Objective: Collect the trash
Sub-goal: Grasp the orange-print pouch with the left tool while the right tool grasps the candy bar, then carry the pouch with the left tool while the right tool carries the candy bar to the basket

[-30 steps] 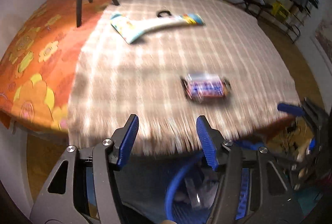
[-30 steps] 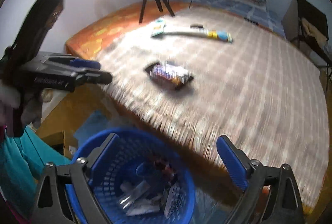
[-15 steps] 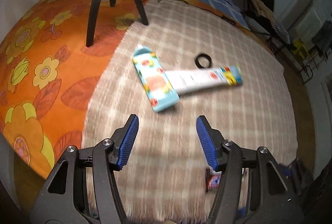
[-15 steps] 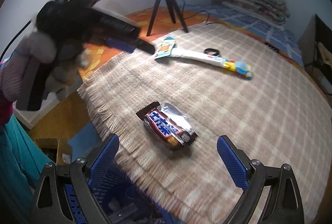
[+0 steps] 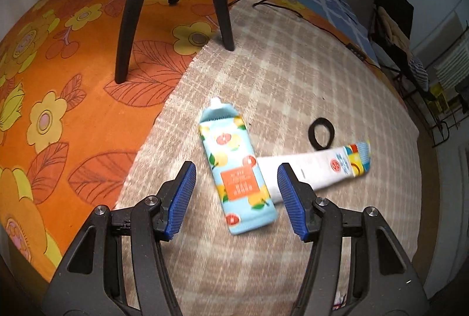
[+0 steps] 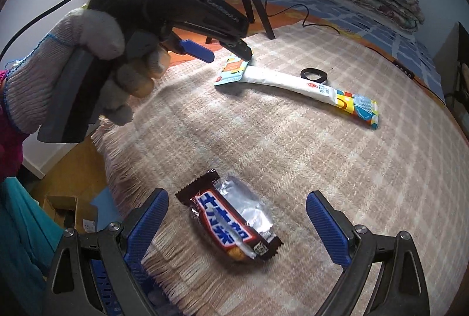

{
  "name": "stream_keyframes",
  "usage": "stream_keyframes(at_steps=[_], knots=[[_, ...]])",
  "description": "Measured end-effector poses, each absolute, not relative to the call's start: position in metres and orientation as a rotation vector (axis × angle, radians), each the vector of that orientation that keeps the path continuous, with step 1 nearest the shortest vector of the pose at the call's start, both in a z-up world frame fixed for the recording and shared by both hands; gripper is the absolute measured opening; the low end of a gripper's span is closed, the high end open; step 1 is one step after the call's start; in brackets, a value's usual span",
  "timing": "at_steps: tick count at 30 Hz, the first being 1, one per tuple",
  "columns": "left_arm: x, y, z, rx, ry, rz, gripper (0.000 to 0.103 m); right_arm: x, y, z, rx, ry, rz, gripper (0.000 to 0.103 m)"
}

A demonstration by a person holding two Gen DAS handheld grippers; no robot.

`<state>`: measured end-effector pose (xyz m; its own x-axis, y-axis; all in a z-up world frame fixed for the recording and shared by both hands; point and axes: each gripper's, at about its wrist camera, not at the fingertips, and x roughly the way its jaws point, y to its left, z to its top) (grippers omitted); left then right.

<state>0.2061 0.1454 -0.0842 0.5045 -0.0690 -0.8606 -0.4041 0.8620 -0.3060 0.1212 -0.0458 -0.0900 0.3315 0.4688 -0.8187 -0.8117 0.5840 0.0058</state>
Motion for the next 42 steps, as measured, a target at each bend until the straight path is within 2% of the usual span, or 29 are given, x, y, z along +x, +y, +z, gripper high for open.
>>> stream_keyframes(at_steps=[4, 8, 10, 16, 20, 21, 22, 26, 27, 28, 29, 42], knots=[[0.215, 0.146, -0.093, -0.514, 1.046, 0.226, 0.058, 0.12, -0.04, -0.096, -0.482, 0.895, 0.876, 0.094], [0.221, 0.143, -0.098, -0.475, 1.045, 0.249, 0.047, 0.12, -0.037, -0.101, -0.506, 0.902, 0.876, 0.093], [0.223, 0.142, -0.098, -0.452, 1.043, 0.258, 0.036, 0.12, -0.037, -0.102, -0.507, 0.91, 0.881, 0.092], [0.224, 0.143, -0.098, -0.439, 1.025, 0.267, 0.035, 0.122, -0.034, -0.107, -0.511, 0.946, 0.886, 0.084], [0.217, 0.146, -0.093, -0.435, 1.008, 0.284, 0.035, 0.12, -0.035, -0.106, -0.505, 0.956, 0.901, 0.083], [0.215, 0.148, -0.091, -0.439, 1.004, 0.285, 0.035, 0.119, -0.035, -0.107, -0.502, 0.961, 0.905, 0.078], [0.213, 0.15, -0.089, -0.44, 0.999, 0.287, 0.035, 0.119, -0.035, -0.108, -0.502, 0.969, 0.907, 0.069], [0.203, 0.151, -0.077, -0.424, 0.973, 0.288, 0.035, 0.118, -0.037, -0.108, -0.511, 0.965, 0.894, 0.058], [0.201, 0.151, -0.075, -0.421, 0.97, 0.287, 0.035, 0.117, -0.038, -0.108, -0.505, 0.967, 0.894, 0.051], [0.199, 0.151, -0.073, -0.417, 0.966, 0.285, 0.035, 0.118, -0.04, -0.107, -0.499, 0.967, 0.889, 0.036], [0.197, 0.151, -0.071, -0.416, 0.961, 0.283, 0.035, 0.118, -0.041, -0.106, -0.492, 0.97, 0.887, 0.033], [0.145, 0.123, -0.029, -0.364, 0.911, 0.162, 0.035, 0.113, -0.066, -0.078, -0.414, 0.922, 0.84, 0.023]])
